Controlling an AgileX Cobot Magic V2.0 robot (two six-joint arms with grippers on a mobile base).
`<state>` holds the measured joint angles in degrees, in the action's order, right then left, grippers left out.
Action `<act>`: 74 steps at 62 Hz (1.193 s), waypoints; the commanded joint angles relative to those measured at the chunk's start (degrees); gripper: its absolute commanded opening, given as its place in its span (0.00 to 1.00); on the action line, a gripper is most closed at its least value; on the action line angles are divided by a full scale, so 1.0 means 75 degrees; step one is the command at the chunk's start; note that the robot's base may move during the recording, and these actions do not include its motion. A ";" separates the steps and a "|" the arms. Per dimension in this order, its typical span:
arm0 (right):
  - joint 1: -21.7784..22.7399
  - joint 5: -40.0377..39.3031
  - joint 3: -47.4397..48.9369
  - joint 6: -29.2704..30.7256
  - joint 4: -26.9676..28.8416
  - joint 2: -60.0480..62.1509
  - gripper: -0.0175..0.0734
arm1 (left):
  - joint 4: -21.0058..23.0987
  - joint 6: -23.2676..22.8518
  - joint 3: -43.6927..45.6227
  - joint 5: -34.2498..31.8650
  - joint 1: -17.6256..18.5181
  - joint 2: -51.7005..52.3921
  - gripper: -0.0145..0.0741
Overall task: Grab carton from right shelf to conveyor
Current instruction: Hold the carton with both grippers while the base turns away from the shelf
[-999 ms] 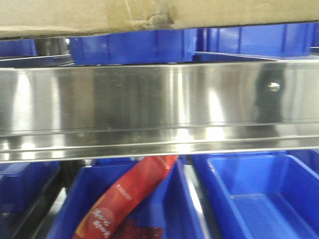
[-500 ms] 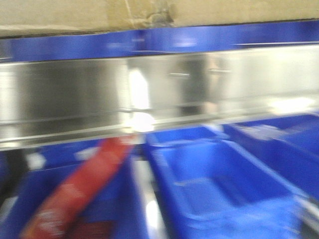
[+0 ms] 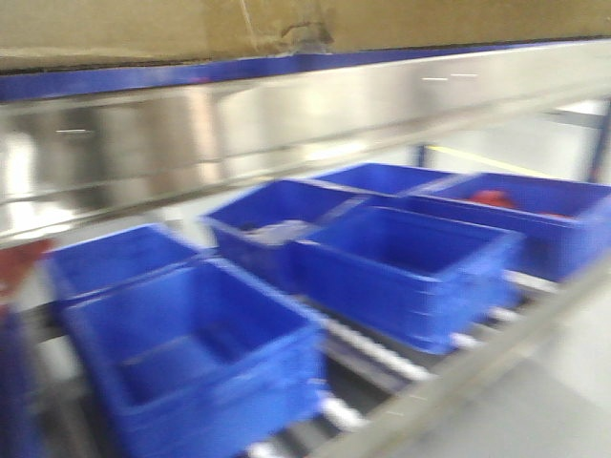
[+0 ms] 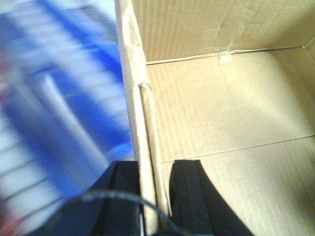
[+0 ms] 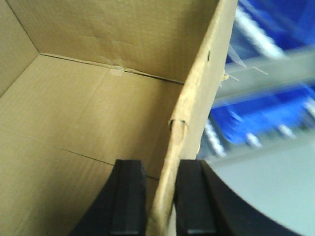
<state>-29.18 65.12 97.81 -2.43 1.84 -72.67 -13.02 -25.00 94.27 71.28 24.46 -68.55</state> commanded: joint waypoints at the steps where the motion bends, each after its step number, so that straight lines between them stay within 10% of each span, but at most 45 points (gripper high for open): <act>1: 0.0003 -0.0399 0.0044 0.0251 -0.0037 0.0171 0.12 | -0.0039 0.0045 0.0035 -0.0176 -0.0006 0.0092 0.15; 74: 0.0003 -0.0399 0.0044 0.0251 -0.0037 0.0171 0.12 | -0.0053 0.0045 0.0035 -0.0176 -0.0006 0.0092 0.15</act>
<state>-29.18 65.12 97.81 -2.43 1.84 -72.49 -12.90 -25.00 94.27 71.28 24.46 -68.55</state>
